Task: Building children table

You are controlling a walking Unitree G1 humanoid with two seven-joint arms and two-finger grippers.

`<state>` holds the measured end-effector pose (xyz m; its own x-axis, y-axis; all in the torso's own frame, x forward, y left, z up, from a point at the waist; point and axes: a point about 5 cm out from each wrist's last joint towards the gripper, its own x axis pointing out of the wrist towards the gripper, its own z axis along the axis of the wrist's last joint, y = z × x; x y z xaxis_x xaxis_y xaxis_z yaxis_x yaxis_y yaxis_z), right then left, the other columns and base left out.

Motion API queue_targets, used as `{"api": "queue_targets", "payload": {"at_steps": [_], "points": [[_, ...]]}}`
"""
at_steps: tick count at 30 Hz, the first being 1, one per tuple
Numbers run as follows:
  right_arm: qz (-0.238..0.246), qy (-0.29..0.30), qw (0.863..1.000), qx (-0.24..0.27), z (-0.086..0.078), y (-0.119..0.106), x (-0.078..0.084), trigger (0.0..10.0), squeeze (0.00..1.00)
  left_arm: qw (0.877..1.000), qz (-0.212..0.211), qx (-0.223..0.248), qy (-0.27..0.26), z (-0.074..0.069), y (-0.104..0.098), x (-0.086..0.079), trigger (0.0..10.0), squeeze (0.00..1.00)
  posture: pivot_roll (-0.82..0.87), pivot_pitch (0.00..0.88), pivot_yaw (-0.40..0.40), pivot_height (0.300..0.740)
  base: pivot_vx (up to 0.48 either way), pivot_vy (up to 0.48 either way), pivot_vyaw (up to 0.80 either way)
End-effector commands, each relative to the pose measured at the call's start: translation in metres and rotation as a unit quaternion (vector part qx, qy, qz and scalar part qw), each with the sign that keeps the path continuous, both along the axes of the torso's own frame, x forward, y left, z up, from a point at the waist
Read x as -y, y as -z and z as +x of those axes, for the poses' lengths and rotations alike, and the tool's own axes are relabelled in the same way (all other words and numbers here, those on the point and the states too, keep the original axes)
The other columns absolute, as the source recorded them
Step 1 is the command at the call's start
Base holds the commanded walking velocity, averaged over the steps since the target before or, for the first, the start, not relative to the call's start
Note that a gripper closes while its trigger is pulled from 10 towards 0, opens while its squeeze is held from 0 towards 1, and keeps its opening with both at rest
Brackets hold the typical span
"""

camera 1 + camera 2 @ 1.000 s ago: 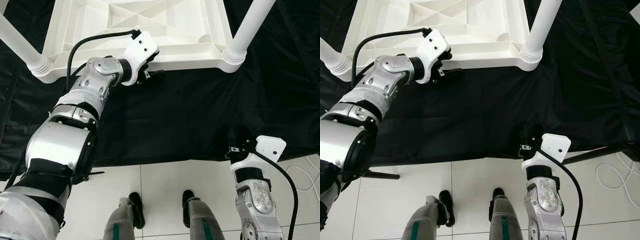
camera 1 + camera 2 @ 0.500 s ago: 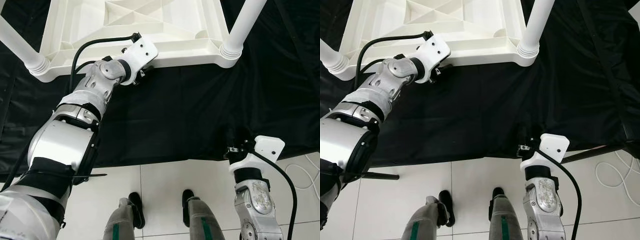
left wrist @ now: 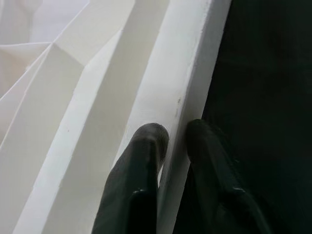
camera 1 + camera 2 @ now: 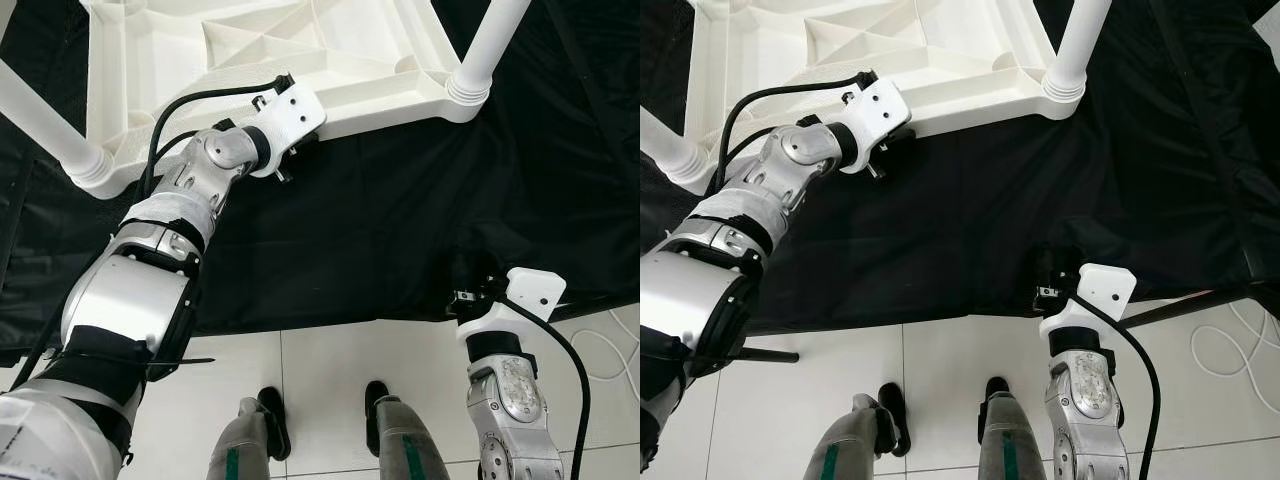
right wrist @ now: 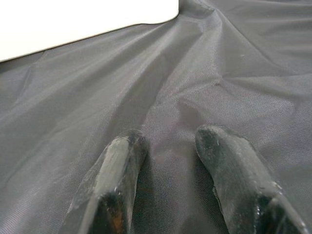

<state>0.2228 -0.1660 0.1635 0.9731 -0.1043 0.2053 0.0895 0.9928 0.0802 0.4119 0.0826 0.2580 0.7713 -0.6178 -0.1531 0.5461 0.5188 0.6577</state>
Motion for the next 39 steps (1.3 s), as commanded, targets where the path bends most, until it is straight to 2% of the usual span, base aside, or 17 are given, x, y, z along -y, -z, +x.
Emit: {"api": "queue_targets", "payload": {"at_steps": [1,3,5,8,10,13,14,17,20,21,24,25,28,29,32,33,39], "points": [[0.010,-0.001,0.999,-0.051,-0.001,0.020,-0.001,10.0,0.00,0.994,0.012,-0.109,-0.023,-0.006,0.059,-0.008,0.0,0.00,-0.17,0.353,0.141,0.740,0.000,0.000,0.00],[0.008,0.002,0.999,-0.049,-0.002,0.020,0.000,10.0,0.00,0.991,-0.002,-0.133,0.018,-0.014,0.070,-0.002,0.0,0.00,-0.18,0.346,0.150,0.740,0.000,0.000,0.00],[0.008,0.003,0.999,-0.049,-0.002,0.020,0.000,10.0,0.00,0.990,-0.006,-0.139,0.029,-0.016,0.072,0.000,0.0,0.00,-0.18,0.346,0.150,0.740,0.000,0.000,0.00],[0.008,0.006,0.999,-0.046,0.001,0.021,0.000,10.0,0.00,0.984,-0.027,-0.167,0.063,-0.028,0.086,0.009,0.0,0.00,-0.17,0.331,0.163,0.740,0.000,0.000,0.00],[0.009,0.006,0.999,-0.041,0.004,0.020,-0.001,10.0,0.00,0.978,-0.057,-0.182,0.078,-0.038,0.093,0.019,0.0,0.00,-0.17,0.318,0.164,0.740,0.000,0.000,0.00],[0.009,0.005,0.999,-0.037,0.007,0.019,-0.002,10.0,0.00,0.976,-0.084,-0.183,0.077,-0.044,0.093,0.027,0.0,0.00,-0.17,0.310,0.161,0.740,0.000,0.000,0.00],[0.010,0.004,0.999,-0.034,0.009,0.018,-0.003,10.0,0.00,0.975,-0.109,-0.183,0.069,-0.047,0.091,0.033,0.0,0.00,-0.17,0.306,0.161,0.740,0.000,0.000,0.00],[0.010,0.003,0.999,-0.032,0.011,0.018,-0.004,10.0,0.00,0.973,-0.125,-0.183,0.064,-0.048,0.090,0.037,0.0,0.00,-0.17,0.300,0.157,0.740,0.000,0.000,0.00],[0.010,-0.002,1.000,-0.029,0.015,0.017,-0.004,10.0,0.00,0.969,-0.161,-0.181,0.055,-0.054,0.090,0.050,0.0,0.00,-0.15,0.283,0.143,0.740,0.000,0.000,0.00],[0.009,-0.004,1.000,-0.027,0.018,0.017,-0.004,10.0,0.00,0.969,-0.172,-0.173,0.048,-0.055,0.090,0.055,9.0,0.00,-0.15,0.279,0.141,0.740,0.000,0.000,0.00],[0.009,-0.006,1.000,-0.025,0.020,0.016,-0.004,10.0,0.00,0.969,-0.179,-0.167,0.042,-0.056,0.090,0.059,9.0,0.00,-0.15,0.274,0.138,0.740,0.000,0.000,0.00],[0.007,-0.013,1.000,-0.020,0.026,0.015,-0.006,10.0,0.00,0.967,-0.194,-0.158,0.048,-0.055,0.083,0.063,10.0,0.09,-0.14,0.258,0.127,0.740,0.000,0.000,0.00],[0.006,-0.017,1.000,-0.018,0.029,0.014,-0.007,10.0,0.00,0.967,-0.199,-0.151,0.053,-0.054,0.079,0.064,10.0,0.09,-0.14,0.256,0.124,0.740,0.000,0.000,0.00],[0.004,-0.019,1.000,-0.015,0.032,0.013,-0.007,10.0,0.00,0.966,-0.210,-0.141,0.053,-0.056,0.073,0.063,10.0,1.00,-0.14,0.248,0.122,0.740,0.000,0.000,0.00],[0.003,-0.021,1.000,-0.009,0.036,0.012,-0.007,10.0,0.00,0.963,-0.230,-0.123,0.065,-0.061,0.062,0.062,10.0,1.00,-0.13,0.238,0.118,0.740,0.000,0.000,0.00],[0.004,-0.022,1.000,-0.005,0.039,0.010,-0.007,10.0,0.00,0.962,-0.237,-0.108,0.087,-0.069,0.054,0.062,10.0,0.00,-0.13,0.234,0.116,0.740,0.000,0.000,0.00],[0.002,-0.032,0.999,0.000,0.043,0.009,-0.009,10.0,0.00,0.960,-0.243,-0.090,0.106,-0.081,0.051,0.060,10.0,0.00,-0.12,0.224,0.109,0.740,0.000,0.000,0.00]]}}
